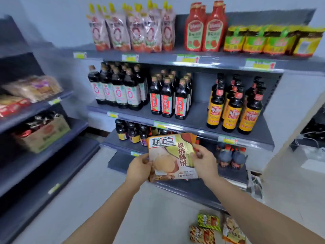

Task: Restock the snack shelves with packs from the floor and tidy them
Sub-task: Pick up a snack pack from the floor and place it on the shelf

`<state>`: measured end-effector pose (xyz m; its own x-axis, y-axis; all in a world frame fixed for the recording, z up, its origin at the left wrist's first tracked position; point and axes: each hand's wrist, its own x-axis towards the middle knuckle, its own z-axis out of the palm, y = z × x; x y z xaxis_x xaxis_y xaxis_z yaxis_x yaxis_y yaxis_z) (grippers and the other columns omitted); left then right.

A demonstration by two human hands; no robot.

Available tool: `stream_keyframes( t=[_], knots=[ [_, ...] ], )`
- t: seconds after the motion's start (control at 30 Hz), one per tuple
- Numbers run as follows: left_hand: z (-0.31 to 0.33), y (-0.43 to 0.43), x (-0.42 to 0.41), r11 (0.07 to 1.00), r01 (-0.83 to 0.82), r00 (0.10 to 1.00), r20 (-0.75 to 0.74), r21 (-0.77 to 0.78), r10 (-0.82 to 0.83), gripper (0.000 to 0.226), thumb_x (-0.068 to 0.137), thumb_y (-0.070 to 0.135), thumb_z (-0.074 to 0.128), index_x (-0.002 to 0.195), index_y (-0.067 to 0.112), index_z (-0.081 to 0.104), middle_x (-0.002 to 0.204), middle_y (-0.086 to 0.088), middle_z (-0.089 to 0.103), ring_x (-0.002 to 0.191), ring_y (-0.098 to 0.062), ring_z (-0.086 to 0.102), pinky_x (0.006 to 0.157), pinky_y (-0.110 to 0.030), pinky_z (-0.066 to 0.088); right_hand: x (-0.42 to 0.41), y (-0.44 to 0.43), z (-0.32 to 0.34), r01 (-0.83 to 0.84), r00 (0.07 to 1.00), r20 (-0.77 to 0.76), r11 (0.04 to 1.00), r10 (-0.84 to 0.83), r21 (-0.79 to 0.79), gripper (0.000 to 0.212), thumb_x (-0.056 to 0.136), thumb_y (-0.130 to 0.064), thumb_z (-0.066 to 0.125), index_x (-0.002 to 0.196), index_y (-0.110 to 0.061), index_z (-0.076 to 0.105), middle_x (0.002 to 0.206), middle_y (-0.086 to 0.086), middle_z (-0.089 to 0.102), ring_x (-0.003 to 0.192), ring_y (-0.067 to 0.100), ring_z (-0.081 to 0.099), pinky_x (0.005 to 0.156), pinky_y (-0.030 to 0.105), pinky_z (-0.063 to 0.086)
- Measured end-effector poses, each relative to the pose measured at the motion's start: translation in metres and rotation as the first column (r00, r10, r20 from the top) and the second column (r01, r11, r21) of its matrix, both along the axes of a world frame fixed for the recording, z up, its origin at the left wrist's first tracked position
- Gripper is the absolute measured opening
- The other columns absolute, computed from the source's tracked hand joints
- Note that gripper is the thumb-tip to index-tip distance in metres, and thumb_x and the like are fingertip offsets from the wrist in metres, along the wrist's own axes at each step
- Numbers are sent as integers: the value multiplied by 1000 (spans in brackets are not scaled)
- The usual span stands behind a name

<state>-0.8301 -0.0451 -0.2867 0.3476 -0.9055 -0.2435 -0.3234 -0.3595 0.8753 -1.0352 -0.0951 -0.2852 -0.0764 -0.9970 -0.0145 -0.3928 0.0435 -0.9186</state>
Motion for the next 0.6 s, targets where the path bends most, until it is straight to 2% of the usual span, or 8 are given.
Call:
stream_keyframes(
  t=[0.1, 0.2, 0.3, 0.37, 0.5, 0.6],
  knots=[
    [21, 3, 67, 994, -105, 994, -4, -41, 105, 34, 88, 10, 48, 101, 32, 70, 92, 3, 72, 89, -24, 68, 79, -48, 58, 70, -15, 23, -92, 995, 27, 995, 94, -46, 35, 90, -13, 62, 123, -26, 64, 79, -11, 61, 76, 12, 60, 71, 24, 46],
    [44, 4, 130, 984, -166, 985, 26, -72, 168, 35, 83, 10, 47, 88, 36, 70, 83, 2, 71, 82, -25, 66, 80, -48, 58, 139, -29, 43, -168, 984, 52, 984, 171, -60, 31, 91, -15, 62, 117, -32, 64, 83, -7, 64, 77, 13, 62, 73, 28, 50],
    [63, 5, 189, 972, -204, 976, 55, -115, 211, 37, 75, 16, 47, 88, 39, 72, 77, 4, 72, 80, -25, 67, 78, -48, 58, 202, -41, 59, -219, 969, 97, 973, 226, -78, 33, 91, -16, 62, 122, -28, 64, 93, -3, 68, 86, 18, 67, 78, 36, 56],
    [75, 5, 223, 963, -230, 967, 76, -139, 242, 36, 73, 21, 47, 91, 39, 72, 78, 6, 73, 79, -22, 68, 76, -49, 59, 238, -47, 72, -256, 957, 112, 961, 267, -107, 33, 92, -14, 61, 123, -26, 63, 92, -7, 65, 86, 14, 64, 78, 32, 54],
    [105, 2, 275, 938, -287, 948, 81, -196, 307, 27, 83, 18, 51, 89, 32, 74, 81, 3, 75, 76, -23, 70, 73, -48, 60, 299, -65, 97, -330, 930, 115, 932, 348, -148, 36, 92, -13, 59, 126, -26, 61, 107, 0, 66, 95, 15, 62, 78, 31, 51],
    [123, -8, 311, 916, -326, 932, 86, -235, 353, 27, 87, 18, 52, 91, 31, 75, 83, 6, 75, 82, -21, 71, 75, -48, 59, 342, -86, 113, -370, 915, 102, 912, 391, -177, 36, 91, -13, 60, 126, -24, 62, 99, -3, 65, 92, 14, 62, 79, 31, 51]
  ],
)
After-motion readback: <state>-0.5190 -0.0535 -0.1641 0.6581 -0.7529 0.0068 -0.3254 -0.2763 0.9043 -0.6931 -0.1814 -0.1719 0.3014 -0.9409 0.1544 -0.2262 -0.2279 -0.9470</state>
